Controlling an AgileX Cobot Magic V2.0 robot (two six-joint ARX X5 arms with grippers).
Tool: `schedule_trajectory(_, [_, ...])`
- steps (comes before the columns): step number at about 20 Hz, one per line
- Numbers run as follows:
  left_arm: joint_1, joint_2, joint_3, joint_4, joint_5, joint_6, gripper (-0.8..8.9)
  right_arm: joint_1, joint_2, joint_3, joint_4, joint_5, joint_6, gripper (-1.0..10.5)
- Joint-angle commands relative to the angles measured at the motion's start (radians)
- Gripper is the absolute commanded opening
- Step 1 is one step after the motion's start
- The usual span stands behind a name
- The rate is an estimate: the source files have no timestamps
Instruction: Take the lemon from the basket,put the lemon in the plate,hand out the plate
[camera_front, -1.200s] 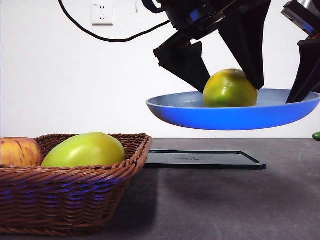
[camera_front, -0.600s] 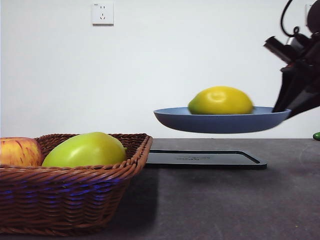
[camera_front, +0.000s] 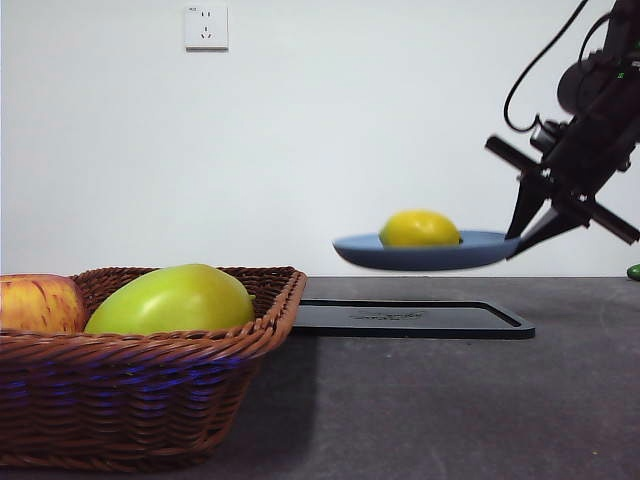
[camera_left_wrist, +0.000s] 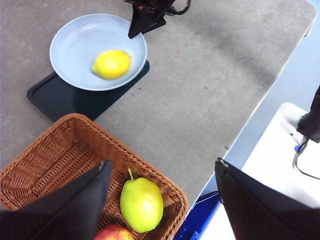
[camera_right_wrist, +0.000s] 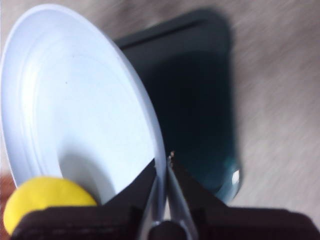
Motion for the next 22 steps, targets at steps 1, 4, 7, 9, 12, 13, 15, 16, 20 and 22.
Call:
schedule_trajectory(1, [-0.005, 0.008, 0.019, 0.01, -0.005, -0.018, 3.63, 0.0, 0.05, 0.024, 0.029, 0.011, 0.034, 0.0])
schedule_trajectory(4, [-0.005, 0.009, 0.019, 0.064, -0.005, -0.026, 3.63, 0.001, 0.087, 0.024, 0.047, 0.012, 0.047, 0.0])
schedule_trajectory(7, [-0.005, 0.01, 0.019, 0.094, -0.005, -0.026, 3.63, 0.002, 0.116, 0.024, 0.045, 0.012, 0.047, 0.0])
schedule_trajectory(9, [-0.005, 0.016, 0.019, 0.092, -0.005, -0.026, 3.63, 0.002, 0.134, 0.024, 0.033, 0.011, 0.049, 0.0])
schedule_trajectory(12, [-0.005, 0.028, 0.019, 0.091, -0.005, -0.026, 3.63, 0.002, 0.141, 0.024, 0.018, 0.008, 0.007, 0.5])
schedule_trajectory(13, [-0.005, 0.032, 0.019, 0.092, -0.005, -0.026, 3.63, 0.001, 0.141, 0.024, 0.018, 0.008, -0.003, 0.9])
schedule_trajectory(15, [-0.005, 0.036, 0.019, 0.092, -0.005, -0.026, 3.63, -0.006, 0.14, 0.024, 0.018, 0.008, -0.008, 1.9])
schedule_trajectory(16, [-0.005, 0.038, 0.019, 0.092, -0.007, -0.025, 3.63, -0.011, 0.136, 0.024, 0.016, 0.008, -0.009, 2.2])
schedule_trajectory(20, [-0.005, 0.051, 0.018, 0.116, -0.191, 0.008, 3.61, -0.026, 0.053, 0.024, -0.015, 0.007, -0.04, 2.2])
schedule_trajectory(22, [-0.004, 0.078, 0.018, 0.118, -0.301, 0.053, 3.6, -0.026, -0.023, 0.024, -0.047, 0.003, -0.09, 2.1])
